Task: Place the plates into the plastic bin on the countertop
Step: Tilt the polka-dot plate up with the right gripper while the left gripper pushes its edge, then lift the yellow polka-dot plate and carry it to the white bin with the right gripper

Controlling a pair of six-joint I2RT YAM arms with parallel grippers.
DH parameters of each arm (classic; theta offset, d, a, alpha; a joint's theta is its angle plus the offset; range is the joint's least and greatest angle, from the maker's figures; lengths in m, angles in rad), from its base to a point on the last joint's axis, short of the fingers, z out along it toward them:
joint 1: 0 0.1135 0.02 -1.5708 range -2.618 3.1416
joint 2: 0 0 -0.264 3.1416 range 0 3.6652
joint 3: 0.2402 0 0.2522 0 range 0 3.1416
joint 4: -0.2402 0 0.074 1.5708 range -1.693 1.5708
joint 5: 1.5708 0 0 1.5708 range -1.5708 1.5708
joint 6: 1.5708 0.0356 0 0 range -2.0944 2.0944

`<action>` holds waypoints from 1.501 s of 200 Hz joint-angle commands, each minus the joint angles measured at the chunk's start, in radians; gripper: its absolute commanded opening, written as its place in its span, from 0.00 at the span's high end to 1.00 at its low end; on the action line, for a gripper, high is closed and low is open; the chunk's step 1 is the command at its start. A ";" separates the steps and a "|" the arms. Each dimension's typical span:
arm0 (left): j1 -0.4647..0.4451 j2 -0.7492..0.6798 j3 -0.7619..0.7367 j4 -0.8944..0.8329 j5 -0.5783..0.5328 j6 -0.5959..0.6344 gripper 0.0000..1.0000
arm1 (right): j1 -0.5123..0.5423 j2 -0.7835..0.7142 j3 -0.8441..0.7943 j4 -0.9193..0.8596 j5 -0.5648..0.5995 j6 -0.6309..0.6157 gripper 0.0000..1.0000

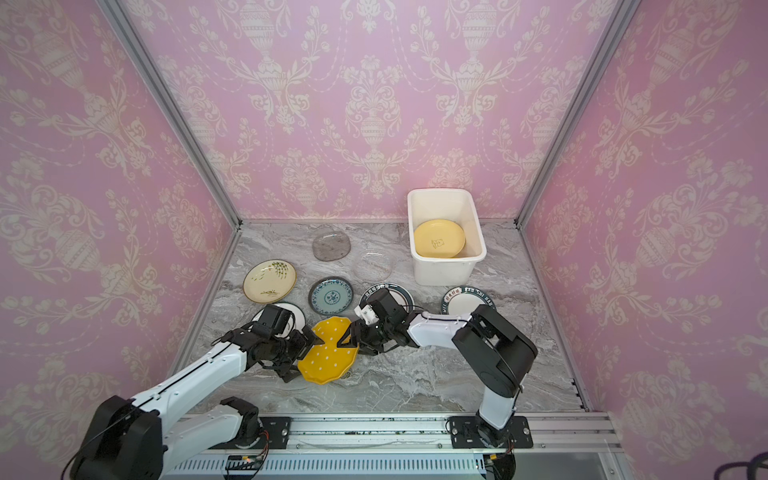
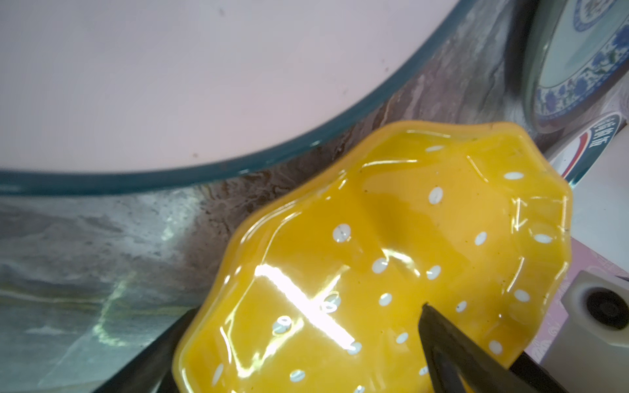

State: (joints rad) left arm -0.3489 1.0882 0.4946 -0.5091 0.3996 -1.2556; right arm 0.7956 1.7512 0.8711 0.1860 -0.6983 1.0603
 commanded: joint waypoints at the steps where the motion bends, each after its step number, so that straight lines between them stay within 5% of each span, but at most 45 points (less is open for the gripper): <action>1: 0.000 -0.005 0.022 0.072 0.064 -0.002 0.01 | 0.024 -0.044 0.023 0.017 -0.018 -0.003 0.51; 85: 0.001 -0.067 0.056 0.027 0.064 0.032 0.01 | 0.025 -0.093 0.043 -0.117 0.040 -0.029 0.86; 150: 0.002 -0.259 0.262 -0.142 -0.123 0.136 0.01 | 0.025 -0.295 0.124 -0.469 0.169 -0.080 0.89; 204: 0.002 -0.435 0.382 -0.067 -0.269 0.215 0.01 | -0.030 -0.451 0.389 -0.817 0.320 -0.063 0.98; 242: 0.002 -0.428 0.468 -0.012 -0.287 0.279 0.01 | -0.126 -0.519 0.513 -0.807 0.385 0.033 1.00; 300: 0.001 -0.225 0.617 0.113 -0.149 0.388 0.01 | -0.340 -0.518 0.567 -0.602 0.447 0.215 1.00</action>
State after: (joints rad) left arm -0.3489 0.7952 1.0580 -0.4789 0.1745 -0.9619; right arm 0.5259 1.2530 1.4071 -0.6285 -0.3012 1.1629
